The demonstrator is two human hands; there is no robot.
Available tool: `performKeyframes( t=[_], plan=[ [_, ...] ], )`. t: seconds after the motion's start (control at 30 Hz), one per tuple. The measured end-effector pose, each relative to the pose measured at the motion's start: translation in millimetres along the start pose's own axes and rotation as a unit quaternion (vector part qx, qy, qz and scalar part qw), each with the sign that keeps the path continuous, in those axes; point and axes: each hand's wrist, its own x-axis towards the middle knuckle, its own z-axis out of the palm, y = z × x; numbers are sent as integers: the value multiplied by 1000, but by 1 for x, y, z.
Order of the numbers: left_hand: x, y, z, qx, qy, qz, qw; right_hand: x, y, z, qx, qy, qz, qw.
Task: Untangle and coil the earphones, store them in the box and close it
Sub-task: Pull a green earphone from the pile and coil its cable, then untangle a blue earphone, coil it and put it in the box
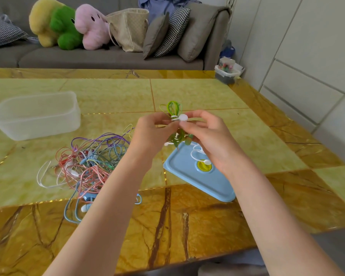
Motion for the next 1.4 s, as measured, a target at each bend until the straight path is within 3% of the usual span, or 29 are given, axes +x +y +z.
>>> performKeyframes(
  t=[0.1,0.17,0.23,0.33,0.53,0.67,0.87,1.03,1.17,1.4],
  plan=[
    [7,3,-22,98,-16,10,995,2,2,9,14,6,14,1000],
    [17,-1,-44,178,41,15,983,4,5,13,19,27,29,999],
    [30,-11,-69,309,143,28,940,9,8,19,22,36,40,998],
    [42,-29,-94,459,182,-16,869,19,11,37,1,19,50,999],
    [66,-48,-115,549,165,-138,808,49,2,80,-71,2,34,997],
    [77,-53,-116,575,192,-127,785,62,2,89,-72,1,46,996],
    [80,-33,-69,574,108,13,811,78,-4,82,-66,54,38,996],
    [74,-21,-20,535,24,112,837,88,-18,60,-81,128,-30,988],
    [65,-14,-10,456,-67,139,877,100,-19,58,-97,120,-64,986],
    [13,-21,-35,321,86,149,931,129,-6,69,-300,123,-105,940]
  ],
)
